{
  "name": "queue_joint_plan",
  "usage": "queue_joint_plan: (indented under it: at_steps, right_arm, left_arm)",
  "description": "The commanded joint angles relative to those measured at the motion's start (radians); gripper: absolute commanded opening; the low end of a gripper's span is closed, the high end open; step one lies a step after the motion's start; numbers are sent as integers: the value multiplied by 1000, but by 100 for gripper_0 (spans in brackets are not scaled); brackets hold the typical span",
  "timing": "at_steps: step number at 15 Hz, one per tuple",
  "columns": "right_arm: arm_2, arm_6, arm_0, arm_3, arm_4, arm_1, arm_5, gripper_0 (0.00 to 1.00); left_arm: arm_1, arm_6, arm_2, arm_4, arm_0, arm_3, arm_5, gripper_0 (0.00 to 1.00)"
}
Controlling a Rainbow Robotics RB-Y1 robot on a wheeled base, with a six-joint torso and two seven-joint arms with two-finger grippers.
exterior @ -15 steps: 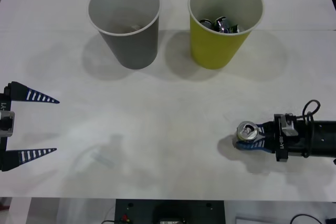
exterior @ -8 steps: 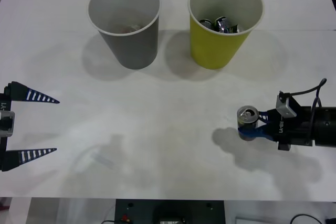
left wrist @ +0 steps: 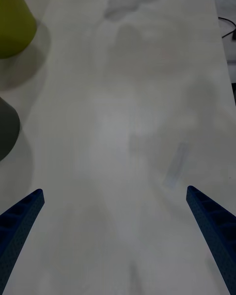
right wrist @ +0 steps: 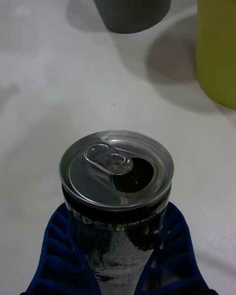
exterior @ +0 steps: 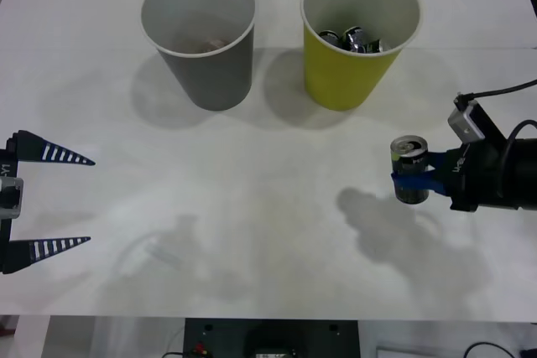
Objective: Put the can into the green bin and the plastic bottle into the gray bin
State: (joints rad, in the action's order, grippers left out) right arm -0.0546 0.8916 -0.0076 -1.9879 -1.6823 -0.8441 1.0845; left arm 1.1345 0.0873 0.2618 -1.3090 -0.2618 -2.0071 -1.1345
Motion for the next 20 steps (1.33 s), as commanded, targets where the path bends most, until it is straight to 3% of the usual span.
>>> queue_joint_plan:
  at_steps: [1, 4, 8, 12, 17, 20]
  right_arm:
    - [-21, 237, 0, -100, -40, -85, 0, 0]
    - [-31, 446, -22, -183, -46, -205, 0, 0]
    - [-31, 464, -124, -144, 44, -299, 20, 0]
    - [-14, 464, -377, -23, 135, -351, 207, 0]
    - [269, 467, -779, 221, 130, -354, 279, 0]
    - [475, 466, -1043, 465, 115, -286, 279, 0]
  left_arm:
    - [0, 0, 0, 0, 0, 0, 0, 100]
    - [0, 0, 0, 0, 0, 0, 0, 100]
    - [0, 0, 0, 0, 0, 0, 0, 100]
    - [0, 0, 0, 0, 0, 0, 0, 100]
    - [0, 0, 0, 0, 0, 0, 0, 100]
    - [0, 0, 0, 0, 0, 0, 0, 100]
